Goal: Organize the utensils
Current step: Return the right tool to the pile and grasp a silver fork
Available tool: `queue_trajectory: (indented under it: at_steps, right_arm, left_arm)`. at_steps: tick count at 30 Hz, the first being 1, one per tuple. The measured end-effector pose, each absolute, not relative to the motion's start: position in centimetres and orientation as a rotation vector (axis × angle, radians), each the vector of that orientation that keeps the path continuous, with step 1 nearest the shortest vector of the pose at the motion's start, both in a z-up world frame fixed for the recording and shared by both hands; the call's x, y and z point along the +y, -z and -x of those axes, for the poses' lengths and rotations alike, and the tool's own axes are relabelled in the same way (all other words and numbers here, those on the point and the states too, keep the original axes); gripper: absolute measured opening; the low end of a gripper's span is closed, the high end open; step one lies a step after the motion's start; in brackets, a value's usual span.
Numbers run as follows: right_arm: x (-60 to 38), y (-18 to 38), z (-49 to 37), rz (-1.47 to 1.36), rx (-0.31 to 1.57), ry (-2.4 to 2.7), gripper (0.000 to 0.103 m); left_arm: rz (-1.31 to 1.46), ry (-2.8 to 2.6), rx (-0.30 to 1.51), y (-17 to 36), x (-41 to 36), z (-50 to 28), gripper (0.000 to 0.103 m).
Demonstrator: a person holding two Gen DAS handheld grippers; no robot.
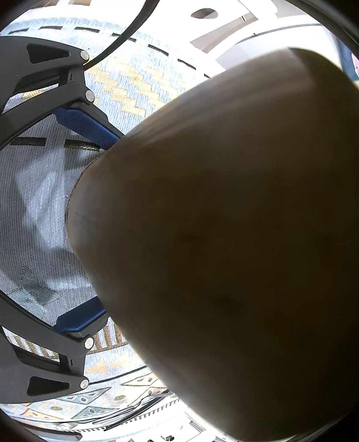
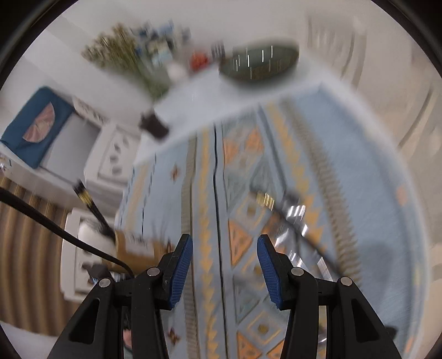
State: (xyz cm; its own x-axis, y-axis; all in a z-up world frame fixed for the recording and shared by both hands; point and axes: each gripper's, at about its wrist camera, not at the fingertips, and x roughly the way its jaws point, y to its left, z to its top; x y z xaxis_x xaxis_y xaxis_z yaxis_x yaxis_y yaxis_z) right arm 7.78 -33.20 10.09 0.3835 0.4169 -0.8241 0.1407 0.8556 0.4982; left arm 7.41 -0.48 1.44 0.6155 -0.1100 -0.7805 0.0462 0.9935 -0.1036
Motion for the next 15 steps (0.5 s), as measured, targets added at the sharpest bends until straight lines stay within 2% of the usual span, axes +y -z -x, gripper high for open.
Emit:
queue_trajectory:
  at_steps: [5, 7, 15]
  right_arm:
    - [-33.7, -4.2, -10.1, -0.473, 1.383, -0.105, 0.046]
    - [-34.1, -2.8, -11.0, -0.439, 1.439, -0.075, 0.039]
    - [-34.6, -0.6, -12.8, -0.305, 1.52, -0.033, 0.037]
  left_arm:
    - [0.076, 0.09, 0.904, -1.4, -0.5, -7.5, 0.101]
    - [0.076, 0.09, 0.903, -1.4, -0.5, -7.4, 0.101]
    - [0.075, 0.09, 0.903, -1.4, -0.5, -7.4, 0.101]
